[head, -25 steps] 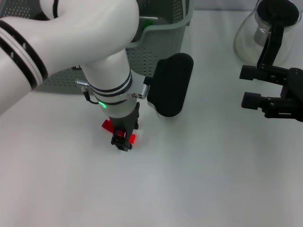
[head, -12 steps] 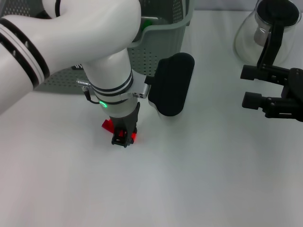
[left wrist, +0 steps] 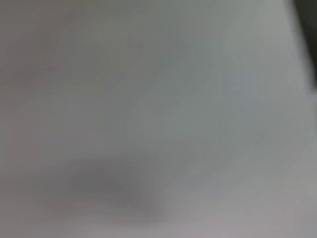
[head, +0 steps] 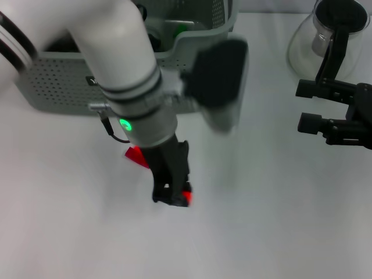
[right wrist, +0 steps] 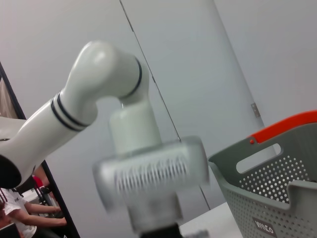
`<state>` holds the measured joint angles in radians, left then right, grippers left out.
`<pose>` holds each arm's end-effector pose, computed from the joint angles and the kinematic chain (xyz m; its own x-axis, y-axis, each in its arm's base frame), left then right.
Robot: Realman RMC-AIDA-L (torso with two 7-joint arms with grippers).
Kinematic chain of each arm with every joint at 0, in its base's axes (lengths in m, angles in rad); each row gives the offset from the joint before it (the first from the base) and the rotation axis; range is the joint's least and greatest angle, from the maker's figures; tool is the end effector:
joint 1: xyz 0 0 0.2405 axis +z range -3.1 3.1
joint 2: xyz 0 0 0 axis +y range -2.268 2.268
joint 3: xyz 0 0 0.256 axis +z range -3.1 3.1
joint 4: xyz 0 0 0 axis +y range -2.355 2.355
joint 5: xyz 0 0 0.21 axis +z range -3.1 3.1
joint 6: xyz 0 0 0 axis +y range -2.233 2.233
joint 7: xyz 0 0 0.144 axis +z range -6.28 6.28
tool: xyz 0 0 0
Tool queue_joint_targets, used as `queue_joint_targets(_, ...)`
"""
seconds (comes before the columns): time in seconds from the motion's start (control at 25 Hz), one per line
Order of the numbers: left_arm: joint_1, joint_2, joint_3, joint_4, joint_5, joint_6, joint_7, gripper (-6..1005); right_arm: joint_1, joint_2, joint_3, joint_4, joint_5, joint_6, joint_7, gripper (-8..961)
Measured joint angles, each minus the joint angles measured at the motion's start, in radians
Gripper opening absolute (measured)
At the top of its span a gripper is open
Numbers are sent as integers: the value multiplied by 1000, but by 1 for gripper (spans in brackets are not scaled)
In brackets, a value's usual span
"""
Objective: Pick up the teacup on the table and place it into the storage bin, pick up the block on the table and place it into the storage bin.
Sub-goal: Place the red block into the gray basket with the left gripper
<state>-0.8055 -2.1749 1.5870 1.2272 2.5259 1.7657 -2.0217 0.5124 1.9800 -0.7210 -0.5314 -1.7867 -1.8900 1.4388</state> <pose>-0.1152 0.3095 -0.0704 0.8624 -0.1159 -0.4928 -0.0298 -0.9834 0.1791 0.2467 0.2980 0.0355 0.6340 -0.3817 -0.6726 -0.3919 -0.9083 0.1460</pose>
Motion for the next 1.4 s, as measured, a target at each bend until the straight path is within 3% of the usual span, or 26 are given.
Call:
queue_joint_targets(0.16, -1, 5, -236, 47, -101, 103, -68, 181, -1, -3, 0, 1, 0, -4, 0, 928)
queue_joint_targets(0.28, -13, 19, -507, 74, -115, 161, -94, 182, -1, -4, 0, 2, -2, -9, 0, 927)
queue_joint_targets(0.4, -51, 79, -787, 87, -139, 217, -127, 184, -4, -4, 0, 2, -3, -13, 1, 927)
queue_joint_targets(0.52, -79, 179, -978, 59, -204, 211, -181, 185, -8, -4, 0, 2, -3, -18, 0, 927)
queue_joint_targets(0.64, -85, 270, -1029, 4, -244, 114, -231, 186, -9, -3, 0, 2, -3, -24, 0, 927)
queue_joint_targets(0.72, -81, 307, -993, -22, -207, 2, -252, 187, -9, -2, 0, 2, -4, -30, 1, 928)
queue_joint_targets(0.8, -79, 312, -967, -28, -151, -71, -255, 188, -9, -2, 0, 2, -4, -31, 4, 928)
queue_joint_targets(0.96, -84, 291, -927, -42, -23, -196, -257, 190, -6, -1, 0, 2, -4, -36, 7, 928)
queue_joint_targets(1.16, -84, 269, -881, -50, 31, -271, -280, 192, -5, -2, 0, 2, -3, -38, 10, 927)
queue_joint_targets(1.4, -66, 259, -896, 72, -12, -197, -300, 423, -7, -3, 0, 2, 1, -41, 10, 927)
